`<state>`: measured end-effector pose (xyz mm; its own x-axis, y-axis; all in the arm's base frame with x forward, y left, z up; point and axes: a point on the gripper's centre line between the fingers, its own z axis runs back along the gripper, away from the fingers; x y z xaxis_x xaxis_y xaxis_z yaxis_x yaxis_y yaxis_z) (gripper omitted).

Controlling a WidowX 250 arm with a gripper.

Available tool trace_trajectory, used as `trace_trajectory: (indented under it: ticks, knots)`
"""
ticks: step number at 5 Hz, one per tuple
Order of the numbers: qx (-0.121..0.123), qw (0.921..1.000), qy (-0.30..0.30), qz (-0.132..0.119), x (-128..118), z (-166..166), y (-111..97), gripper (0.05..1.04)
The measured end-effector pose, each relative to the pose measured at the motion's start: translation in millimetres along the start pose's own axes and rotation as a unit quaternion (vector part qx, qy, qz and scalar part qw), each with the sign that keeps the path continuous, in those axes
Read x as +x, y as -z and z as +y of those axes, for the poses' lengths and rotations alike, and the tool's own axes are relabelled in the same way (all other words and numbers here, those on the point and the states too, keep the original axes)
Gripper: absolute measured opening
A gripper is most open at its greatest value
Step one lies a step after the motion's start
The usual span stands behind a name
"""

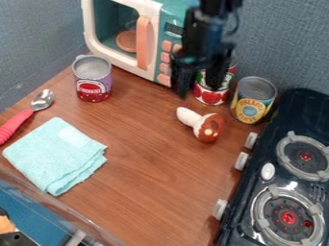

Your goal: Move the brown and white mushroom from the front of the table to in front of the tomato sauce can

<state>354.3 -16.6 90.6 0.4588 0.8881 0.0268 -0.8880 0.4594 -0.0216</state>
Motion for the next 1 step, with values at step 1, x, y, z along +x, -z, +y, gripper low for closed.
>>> trace_trajectory:
  ticks: [1]
  knots:
    - [-0.002,1.0000,0.002,-0.001,-0.6,0.1,-1.5,1.005]
